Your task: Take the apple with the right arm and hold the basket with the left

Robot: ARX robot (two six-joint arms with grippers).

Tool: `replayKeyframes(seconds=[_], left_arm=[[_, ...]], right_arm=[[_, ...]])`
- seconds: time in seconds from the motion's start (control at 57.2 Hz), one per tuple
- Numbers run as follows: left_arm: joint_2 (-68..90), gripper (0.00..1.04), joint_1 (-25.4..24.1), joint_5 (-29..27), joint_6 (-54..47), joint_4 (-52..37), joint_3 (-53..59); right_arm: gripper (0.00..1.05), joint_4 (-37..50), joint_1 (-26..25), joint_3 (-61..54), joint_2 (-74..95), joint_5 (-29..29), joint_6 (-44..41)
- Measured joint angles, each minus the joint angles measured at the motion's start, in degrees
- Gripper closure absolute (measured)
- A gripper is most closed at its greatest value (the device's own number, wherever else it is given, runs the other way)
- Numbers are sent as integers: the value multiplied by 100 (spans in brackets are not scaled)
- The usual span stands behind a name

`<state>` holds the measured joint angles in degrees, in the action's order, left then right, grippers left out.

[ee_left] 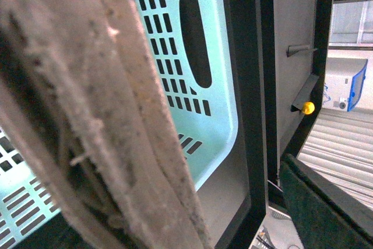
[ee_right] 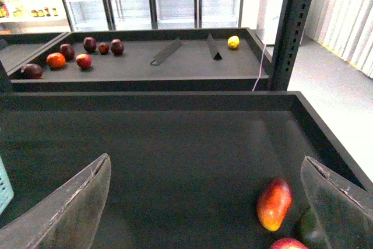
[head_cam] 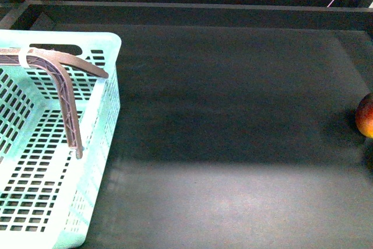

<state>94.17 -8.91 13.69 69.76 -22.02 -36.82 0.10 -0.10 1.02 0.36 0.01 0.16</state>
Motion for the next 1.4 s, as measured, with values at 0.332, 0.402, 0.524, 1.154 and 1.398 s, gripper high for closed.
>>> replayKeyframes(seconds=[0.332,0.402,0.524,1.154,1.398], left_arm=[[-133,97,155,20,164,216,-22],[-234,97,251,-24,155,348,-24],[-487,97,549,-37,129,619,-201],[-656,98,3305,52,107,1276,-1609],[-573,98,3899,127,-203,1502,-1814]], right_arm=[[9,-2,0,0,0,0,0],[9,-2,0,0,0,0,0],[9,0,0,0,0,0,0],[9,-2,0,0,0,0,0],[9,0,0,0,0,0,0]])
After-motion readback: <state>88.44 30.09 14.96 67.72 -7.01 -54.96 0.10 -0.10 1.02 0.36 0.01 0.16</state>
